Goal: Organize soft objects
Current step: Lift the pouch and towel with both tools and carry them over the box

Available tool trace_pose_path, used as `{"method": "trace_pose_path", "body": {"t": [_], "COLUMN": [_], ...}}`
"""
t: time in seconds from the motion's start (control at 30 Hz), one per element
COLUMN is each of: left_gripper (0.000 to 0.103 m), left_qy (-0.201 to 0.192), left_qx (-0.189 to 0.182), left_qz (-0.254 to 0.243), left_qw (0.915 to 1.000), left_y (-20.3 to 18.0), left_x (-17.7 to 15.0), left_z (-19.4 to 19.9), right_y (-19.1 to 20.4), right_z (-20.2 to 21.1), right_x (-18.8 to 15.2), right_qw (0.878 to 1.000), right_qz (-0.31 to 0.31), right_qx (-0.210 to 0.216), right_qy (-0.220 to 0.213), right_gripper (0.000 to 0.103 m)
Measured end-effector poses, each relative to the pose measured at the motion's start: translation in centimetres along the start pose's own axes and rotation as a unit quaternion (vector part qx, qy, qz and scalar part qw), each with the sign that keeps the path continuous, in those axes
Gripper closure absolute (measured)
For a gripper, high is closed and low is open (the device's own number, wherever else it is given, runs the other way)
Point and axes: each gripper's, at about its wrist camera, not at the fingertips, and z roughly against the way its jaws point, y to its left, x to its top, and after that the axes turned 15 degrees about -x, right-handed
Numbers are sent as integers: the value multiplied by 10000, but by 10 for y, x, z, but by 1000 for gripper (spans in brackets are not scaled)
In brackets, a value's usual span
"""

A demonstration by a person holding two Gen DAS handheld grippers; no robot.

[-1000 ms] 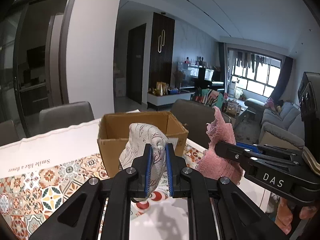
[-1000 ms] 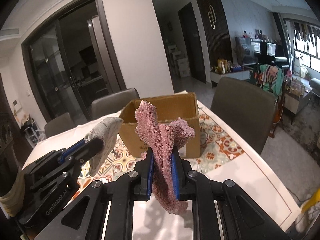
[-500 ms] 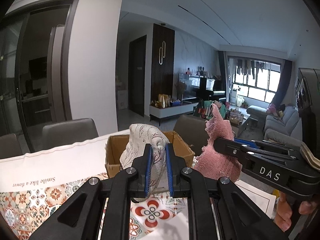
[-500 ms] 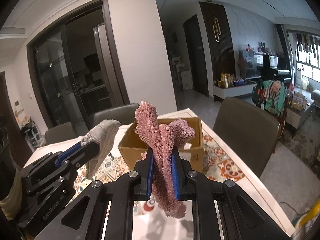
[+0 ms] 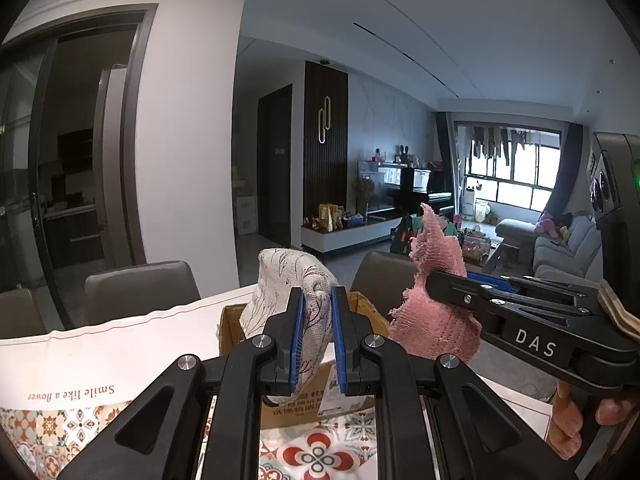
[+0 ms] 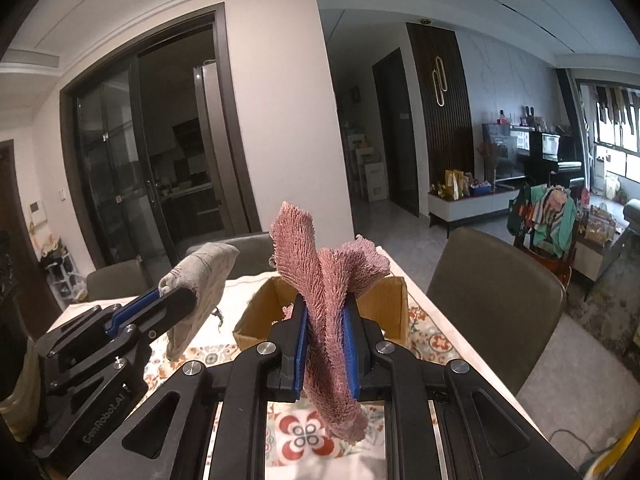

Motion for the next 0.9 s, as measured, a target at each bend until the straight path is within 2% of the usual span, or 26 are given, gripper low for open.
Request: {"method": "trace_pose_path", "body": {"t": [0.43, 0.9], "left_gripper": [88, 88], "left_qy": [-118, 120], "left_qx": [-9, -83], "left_qz": [-118, 36], "left_qw": [9999, 9999], "left_y": [20, 56], "left_x": [19, 22], "left_z": [-23, -76], "right_y": [4, 11], "right_z": [-24, -71], "right_x": [26, 49], "right_qw": [9995, 9990], "right_qz": [72, 223], "right_qx": [-86, -214], "right_qy": [-307, -316], "right_gripper": [86, 86]}}
